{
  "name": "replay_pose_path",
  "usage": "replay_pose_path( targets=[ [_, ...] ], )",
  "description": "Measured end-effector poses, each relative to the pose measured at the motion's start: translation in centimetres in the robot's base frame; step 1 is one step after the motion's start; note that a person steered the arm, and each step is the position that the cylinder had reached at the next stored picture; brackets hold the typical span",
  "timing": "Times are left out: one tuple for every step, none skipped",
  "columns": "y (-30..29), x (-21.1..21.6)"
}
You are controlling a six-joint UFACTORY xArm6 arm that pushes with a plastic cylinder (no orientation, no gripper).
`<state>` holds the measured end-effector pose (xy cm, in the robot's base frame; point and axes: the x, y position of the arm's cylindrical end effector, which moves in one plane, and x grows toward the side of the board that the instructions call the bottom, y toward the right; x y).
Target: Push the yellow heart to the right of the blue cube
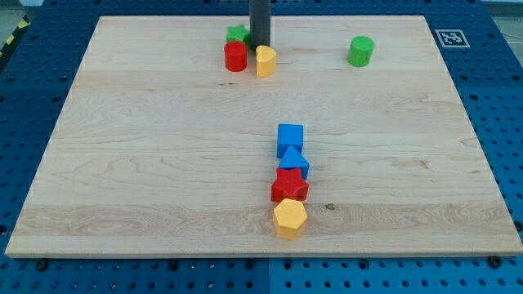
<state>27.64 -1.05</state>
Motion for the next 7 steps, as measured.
replay_pose_path(
  targets=[
    [-0.6, 0.0],
    [-0.6, 0.5],
    [-0.6, 0.8],
    [-0.5, 2.2],
    [-0.2, 3.4],
    [1.2, 4.1],
    [2.4, 4.7]
  ],
)
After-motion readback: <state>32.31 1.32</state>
